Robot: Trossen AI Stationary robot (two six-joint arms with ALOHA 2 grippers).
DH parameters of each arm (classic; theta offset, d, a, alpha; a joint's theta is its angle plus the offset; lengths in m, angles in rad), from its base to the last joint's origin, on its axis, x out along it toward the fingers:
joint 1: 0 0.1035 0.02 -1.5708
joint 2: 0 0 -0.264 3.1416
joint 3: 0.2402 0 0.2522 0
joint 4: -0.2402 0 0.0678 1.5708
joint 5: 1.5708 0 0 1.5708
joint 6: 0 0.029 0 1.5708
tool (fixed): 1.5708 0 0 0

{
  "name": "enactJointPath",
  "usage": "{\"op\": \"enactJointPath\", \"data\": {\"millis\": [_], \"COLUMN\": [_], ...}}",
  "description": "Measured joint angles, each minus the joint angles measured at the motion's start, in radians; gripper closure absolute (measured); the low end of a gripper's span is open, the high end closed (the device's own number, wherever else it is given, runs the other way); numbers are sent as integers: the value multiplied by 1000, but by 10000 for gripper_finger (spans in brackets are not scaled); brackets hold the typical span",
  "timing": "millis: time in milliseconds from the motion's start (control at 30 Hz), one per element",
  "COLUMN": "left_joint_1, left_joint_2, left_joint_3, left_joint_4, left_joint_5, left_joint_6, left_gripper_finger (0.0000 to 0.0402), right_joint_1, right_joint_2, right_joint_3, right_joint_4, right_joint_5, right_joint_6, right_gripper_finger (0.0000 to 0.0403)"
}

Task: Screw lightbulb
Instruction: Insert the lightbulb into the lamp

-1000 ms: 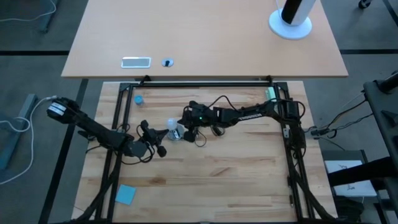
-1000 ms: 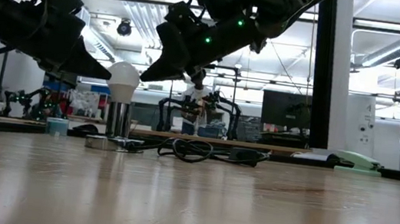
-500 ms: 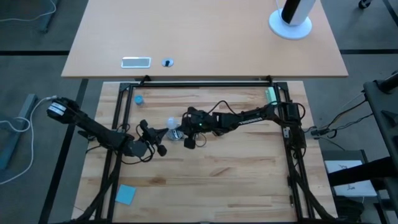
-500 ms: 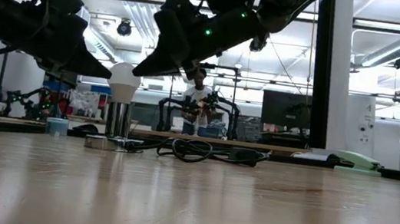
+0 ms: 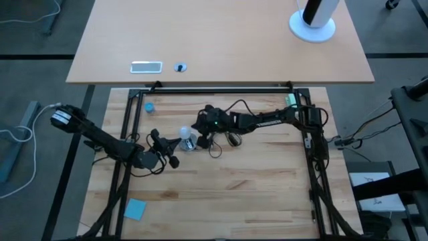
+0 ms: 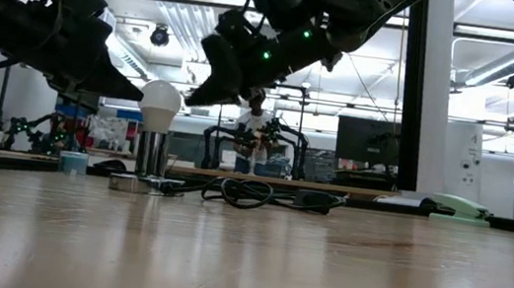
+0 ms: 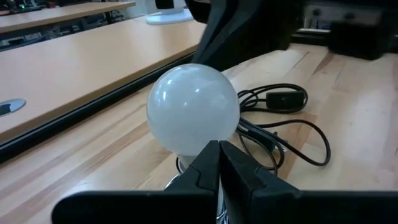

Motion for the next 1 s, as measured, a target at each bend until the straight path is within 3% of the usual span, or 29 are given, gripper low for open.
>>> {"op": "enactJointPath", "data": {"millis": [1000], "left_joint_1": [8], "left_joint_2": [0], "left_joint_3": [-3], "left_joint_4": [5], "left_joint_5": [-61], "left_joint_6": [-25], "left_gripper_finger": [401], "right_joint_1": [81], "right_joint_2": [7], "right_joint_3": [0], "right_joint_4": [-15], "right_joint_5": [-26], "right_joint_6": [22], "right_gripper_finger": [401]}}
